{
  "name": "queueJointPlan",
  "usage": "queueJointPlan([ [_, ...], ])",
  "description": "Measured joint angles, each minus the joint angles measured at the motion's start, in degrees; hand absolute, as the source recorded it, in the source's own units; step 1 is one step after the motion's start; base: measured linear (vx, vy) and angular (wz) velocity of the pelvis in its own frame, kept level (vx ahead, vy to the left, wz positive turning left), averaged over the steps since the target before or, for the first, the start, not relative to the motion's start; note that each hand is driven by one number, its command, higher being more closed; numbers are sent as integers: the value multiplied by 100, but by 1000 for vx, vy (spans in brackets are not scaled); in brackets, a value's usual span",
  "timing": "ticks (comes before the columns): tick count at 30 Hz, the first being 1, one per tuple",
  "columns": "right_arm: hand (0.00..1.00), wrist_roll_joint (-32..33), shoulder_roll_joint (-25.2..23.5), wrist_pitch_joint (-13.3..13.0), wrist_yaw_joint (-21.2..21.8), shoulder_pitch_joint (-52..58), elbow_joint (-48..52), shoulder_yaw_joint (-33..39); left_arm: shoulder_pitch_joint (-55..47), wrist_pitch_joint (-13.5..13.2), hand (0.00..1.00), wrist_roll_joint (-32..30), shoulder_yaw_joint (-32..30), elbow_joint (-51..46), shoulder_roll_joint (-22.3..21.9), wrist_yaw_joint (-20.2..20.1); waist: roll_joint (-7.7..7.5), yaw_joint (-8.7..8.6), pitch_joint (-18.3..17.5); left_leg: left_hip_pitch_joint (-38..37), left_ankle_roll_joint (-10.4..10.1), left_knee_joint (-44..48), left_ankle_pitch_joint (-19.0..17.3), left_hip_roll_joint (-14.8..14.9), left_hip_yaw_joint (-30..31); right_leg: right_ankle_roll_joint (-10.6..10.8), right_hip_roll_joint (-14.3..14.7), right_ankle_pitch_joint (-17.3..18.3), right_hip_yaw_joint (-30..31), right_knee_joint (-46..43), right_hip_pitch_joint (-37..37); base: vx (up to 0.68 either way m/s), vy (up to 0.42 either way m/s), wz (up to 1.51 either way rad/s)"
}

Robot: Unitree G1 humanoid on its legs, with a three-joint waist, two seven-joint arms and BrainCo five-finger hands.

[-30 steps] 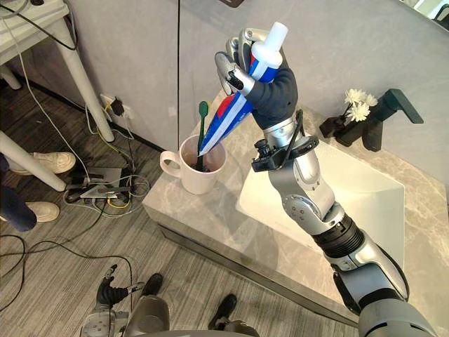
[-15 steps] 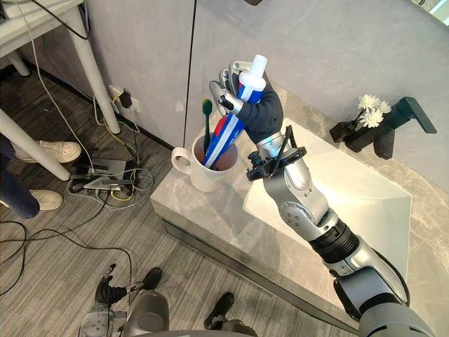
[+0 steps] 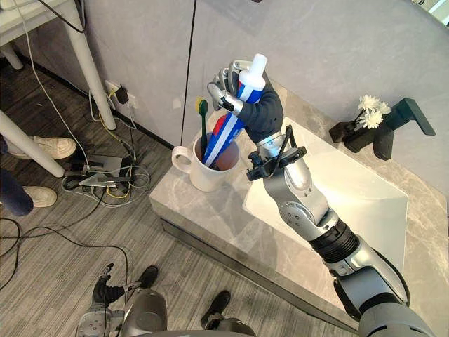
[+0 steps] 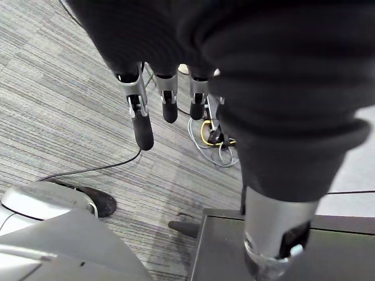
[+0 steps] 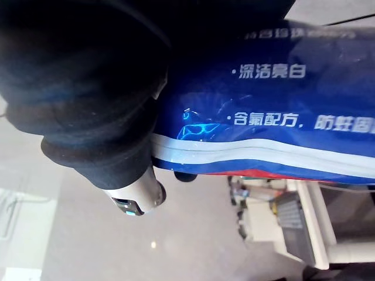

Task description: Organize washtable

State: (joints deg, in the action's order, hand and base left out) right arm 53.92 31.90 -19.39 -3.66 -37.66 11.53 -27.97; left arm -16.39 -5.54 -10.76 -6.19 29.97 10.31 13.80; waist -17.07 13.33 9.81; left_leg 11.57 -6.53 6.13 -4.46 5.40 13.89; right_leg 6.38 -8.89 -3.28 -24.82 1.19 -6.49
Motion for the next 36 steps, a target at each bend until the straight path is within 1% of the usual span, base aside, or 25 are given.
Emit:
queueJointPlan([
  [8, 0, 7, 31, -3, 29, -98, 26, -1, 0, 0, 0, 5, 3, 17, 5, 0, 0, -3, 0, -7, 0, 5, 0, 0, -6, -1, 0, -1, 5, -2, 5, 0, 0, 0],
  [15, 0, 10, 244, -3, 125, -98, 86, -13, 9, -4, 0, 5, 2, 121, 16, 1, 0, -4, -1, -19, 0, 15, 0, 0, -4, -1, -1, -1, 5, -8, 17, 0, 0, 0],
  [21, 0, 11, 254, -3, 125, -98, 86, -13, 17, -7, 0, 11, 10, 267, 45, 0, -2, -6, -2, -32, 0, 34, 0, 1, -16, -3, -2, -3, 23, -29, 22, 0, 0, 0],
  [25, 0, 12, 355, -3, 129, -98, 104, -12, 18, -6, 0, 116, 96, 320, 101, 0, -3, -6, -4, -43, 0, 44, 0, 4, -32, -6, -1, -5, 46, -40, 22, 0, 0, 0],
  [36, 0, 15, 365, -18, 122, -98, 118, 30, 20, -6, 0, 119, 108, 399, 120, 1, -1, -24, -10, -105, 0, 43, 0, 14, -137, -38, 0, -31, 157, -40, 19, -5, -1, -4],
])
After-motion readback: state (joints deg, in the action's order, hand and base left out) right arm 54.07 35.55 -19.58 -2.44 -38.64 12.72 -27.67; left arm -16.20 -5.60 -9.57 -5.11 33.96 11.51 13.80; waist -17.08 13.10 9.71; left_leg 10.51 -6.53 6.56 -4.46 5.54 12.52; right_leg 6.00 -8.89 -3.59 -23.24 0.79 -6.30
